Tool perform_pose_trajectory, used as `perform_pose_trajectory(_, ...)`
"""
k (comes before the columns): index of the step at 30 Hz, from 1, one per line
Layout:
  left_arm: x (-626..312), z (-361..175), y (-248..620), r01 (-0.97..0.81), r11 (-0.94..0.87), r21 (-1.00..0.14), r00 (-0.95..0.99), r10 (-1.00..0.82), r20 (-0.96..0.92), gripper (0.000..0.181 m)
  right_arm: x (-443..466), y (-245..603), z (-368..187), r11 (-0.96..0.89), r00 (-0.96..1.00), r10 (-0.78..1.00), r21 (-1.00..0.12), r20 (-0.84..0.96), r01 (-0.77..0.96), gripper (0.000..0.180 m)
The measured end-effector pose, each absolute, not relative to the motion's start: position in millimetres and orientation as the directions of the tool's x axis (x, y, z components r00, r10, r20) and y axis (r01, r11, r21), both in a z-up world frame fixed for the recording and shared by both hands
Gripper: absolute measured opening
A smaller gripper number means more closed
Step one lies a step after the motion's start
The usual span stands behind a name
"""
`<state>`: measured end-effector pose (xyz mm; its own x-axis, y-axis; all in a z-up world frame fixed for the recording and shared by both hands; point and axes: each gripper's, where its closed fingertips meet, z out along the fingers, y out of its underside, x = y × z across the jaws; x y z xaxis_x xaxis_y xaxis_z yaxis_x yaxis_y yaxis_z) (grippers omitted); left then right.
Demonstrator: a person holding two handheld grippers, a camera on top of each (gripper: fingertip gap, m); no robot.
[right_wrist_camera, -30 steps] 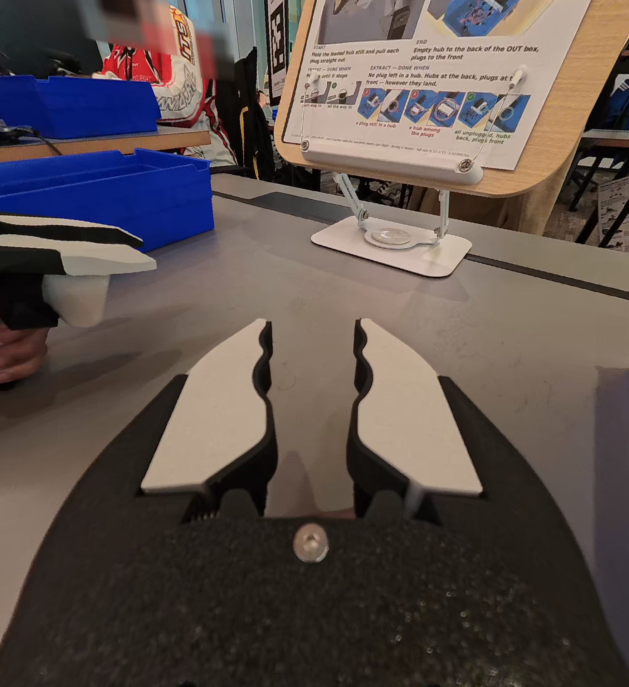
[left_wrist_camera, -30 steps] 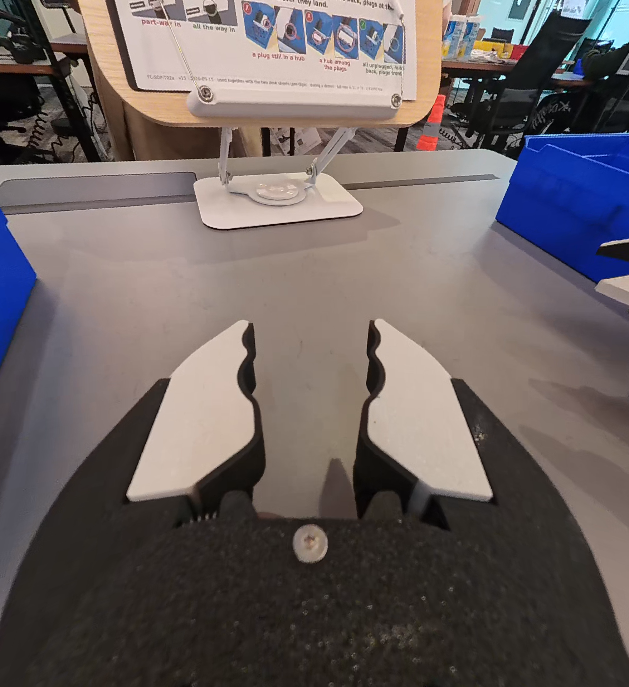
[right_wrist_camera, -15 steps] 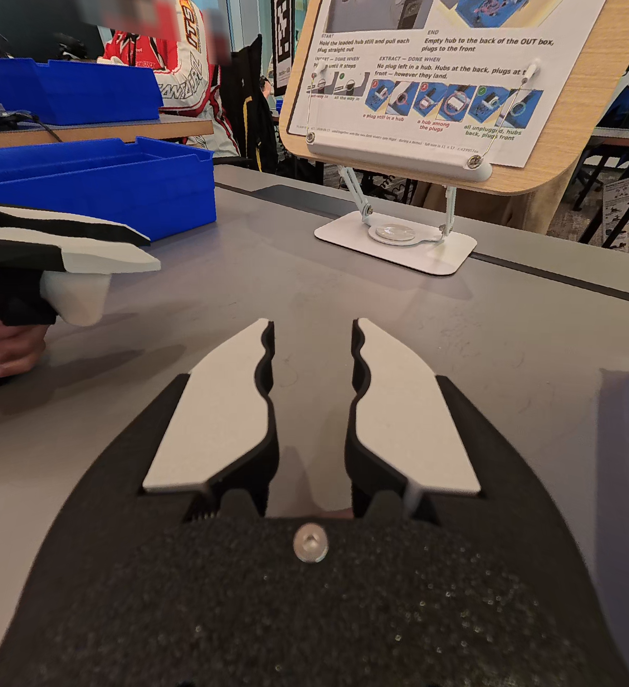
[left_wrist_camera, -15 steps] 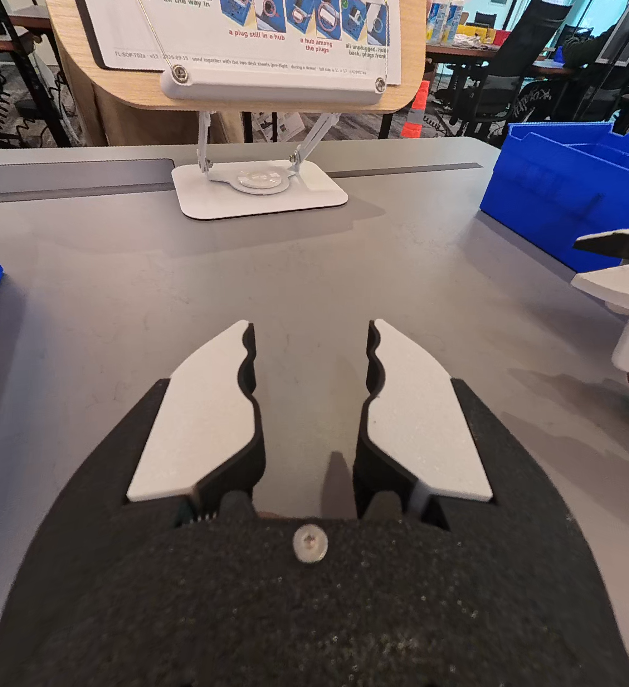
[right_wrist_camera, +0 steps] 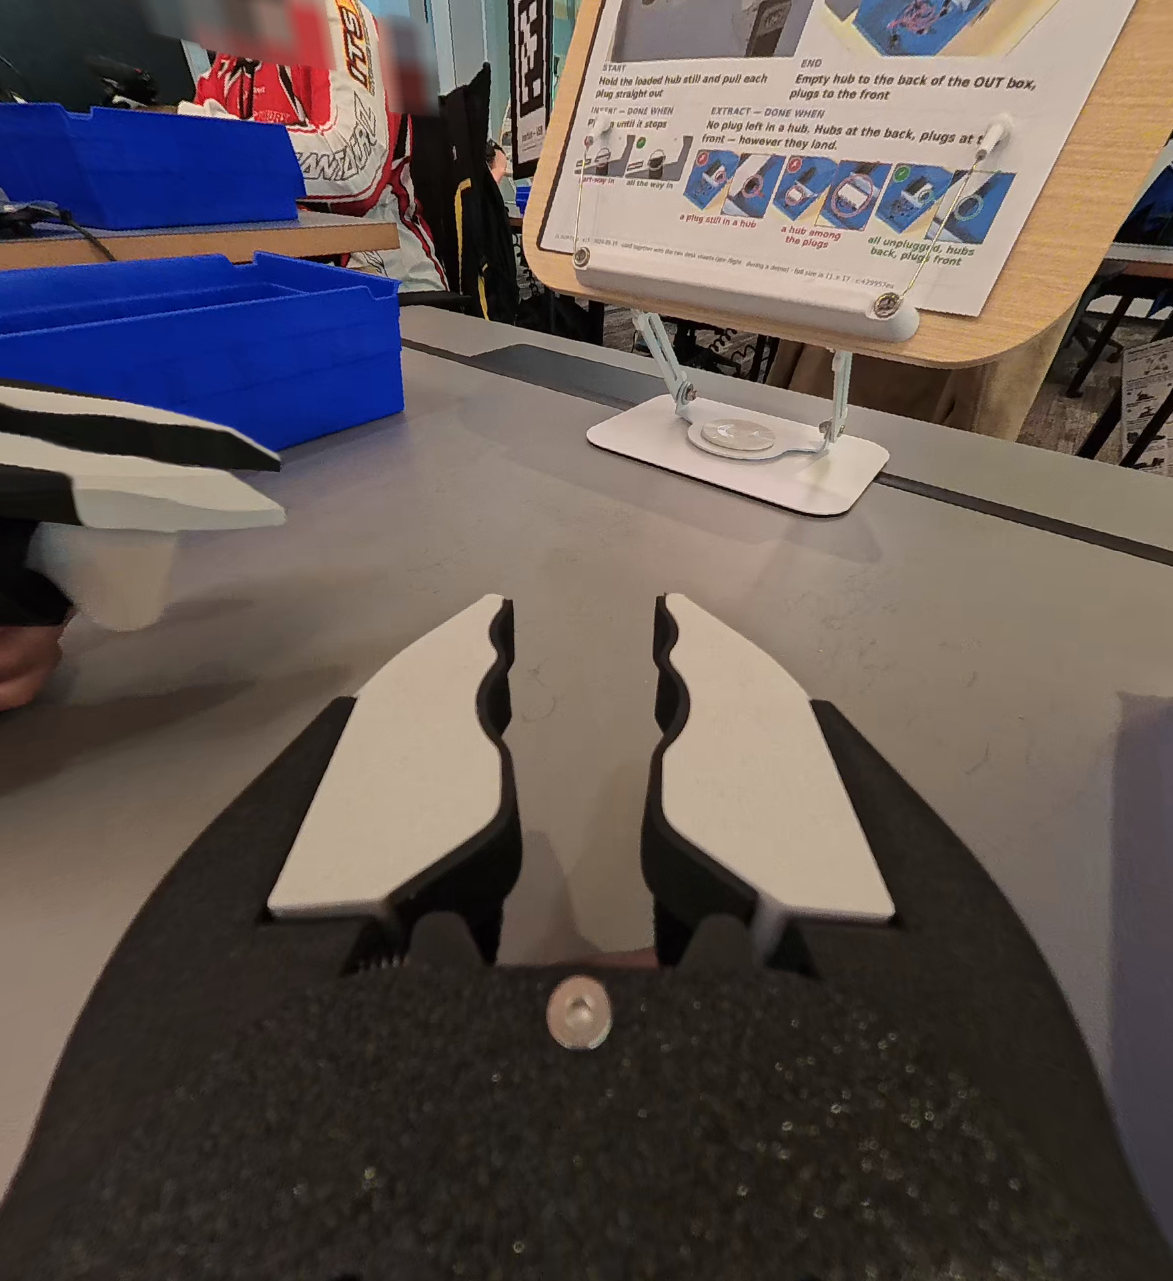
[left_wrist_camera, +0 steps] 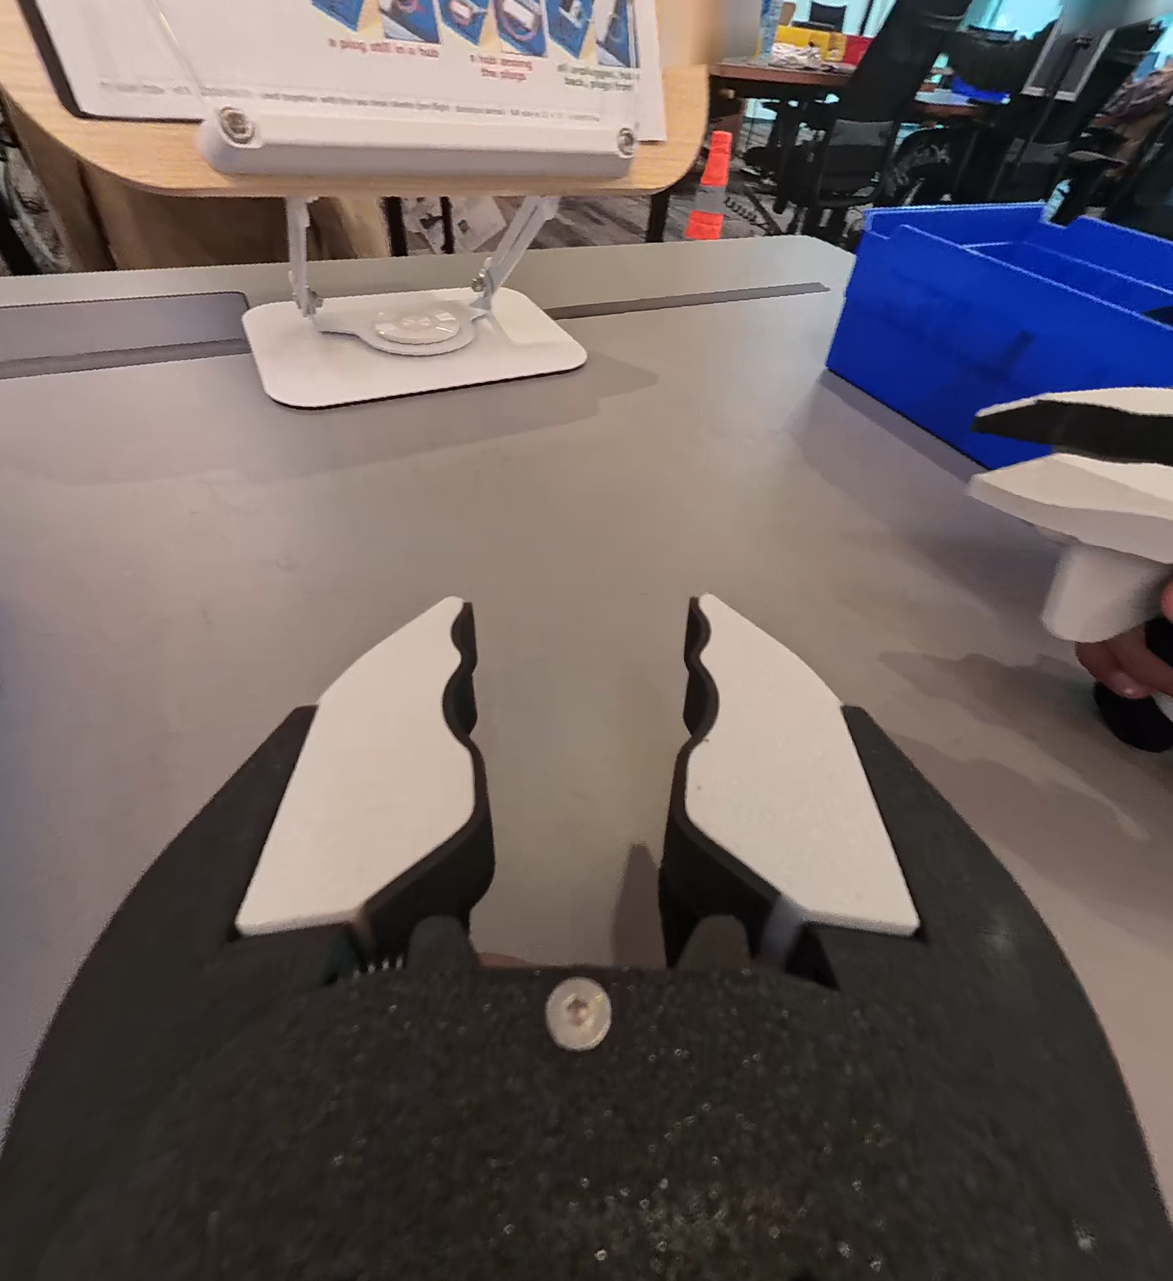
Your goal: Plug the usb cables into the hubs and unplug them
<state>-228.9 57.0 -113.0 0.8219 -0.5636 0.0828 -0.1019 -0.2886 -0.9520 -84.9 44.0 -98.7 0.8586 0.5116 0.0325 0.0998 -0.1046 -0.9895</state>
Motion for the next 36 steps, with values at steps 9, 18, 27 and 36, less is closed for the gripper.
perform_pose_trajectory(9,-304,-8,19,-0.230,-0.204,-0.952,0.781,-0.622,-0.056,0.055,-87,43,-99,-0.105,0.852,0.523,-0.989,0.038,0.108,0.038)
perform_pose_trajectory(18,-487,-15,124,-0.451,-0.571,-0.686,0.866,-0.467,-0.181,0.061,-95,45,-103,-0.121,0.837,0.545,-0.983,0.048,0.135,0.038)
perform_pose_trajectory(27,-532,-124,126,-0.653,-0.695,-0.301,0.748,-0.653,-0.115,0.056,-92,44,-100,-0.118,0.836,0.549,-0.989,0.012,0.092,0.037)
perform_pose_trajectory(36,-542,-167,116,-0.840,-0.525,-0.134,0.541,-0.797,-0.268,0.023,-93,45,-101,-0.127,0.833,0.554,-0.987,0.013,0.100,0.036)
